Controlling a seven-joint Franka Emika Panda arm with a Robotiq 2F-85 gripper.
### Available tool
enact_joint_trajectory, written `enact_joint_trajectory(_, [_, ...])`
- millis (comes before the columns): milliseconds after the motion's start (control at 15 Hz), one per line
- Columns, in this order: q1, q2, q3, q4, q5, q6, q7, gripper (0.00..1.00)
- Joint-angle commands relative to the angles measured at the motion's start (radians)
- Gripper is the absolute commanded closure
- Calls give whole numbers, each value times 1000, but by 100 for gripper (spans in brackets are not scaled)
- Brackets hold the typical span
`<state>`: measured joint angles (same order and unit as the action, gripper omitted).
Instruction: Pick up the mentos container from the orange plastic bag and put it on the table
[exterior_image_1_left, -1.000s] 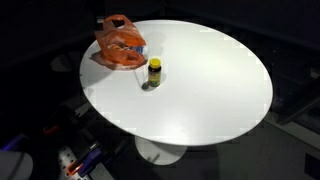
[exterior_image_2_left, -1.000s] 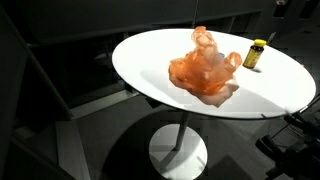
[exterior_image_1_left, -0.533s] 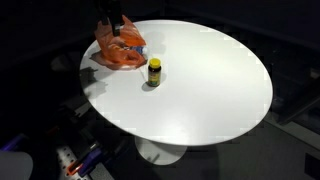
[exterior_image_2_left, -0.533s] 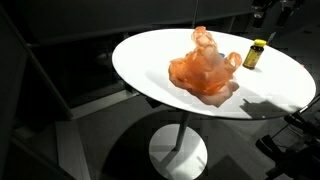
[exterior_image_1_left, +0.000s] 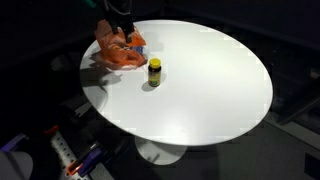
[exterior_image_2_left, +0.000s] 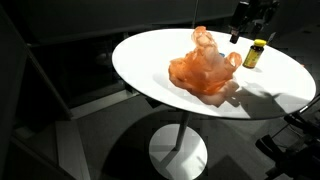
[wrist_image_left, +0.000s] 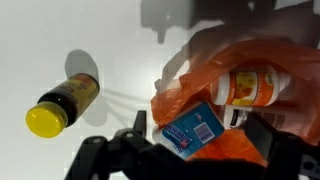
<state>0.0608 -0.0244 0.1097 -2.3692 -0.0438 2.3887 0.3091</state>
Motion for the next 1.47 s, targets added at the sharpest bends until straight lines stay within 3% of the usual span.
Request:
enact_joint_trajectory(0, [11, 84, -7, 55, -60, 68, 13, 0])
enact_joint_trajectory(333, [25, 179, -25, 119, -63, 87, 66, 0])
enact_joint_trajectory(867, [96, 270, -82, 212, -63, 32, 361, 0])
enact_joint_trajectory(1400, [116, 329, -83, 252, -27, 30, 459, 0])
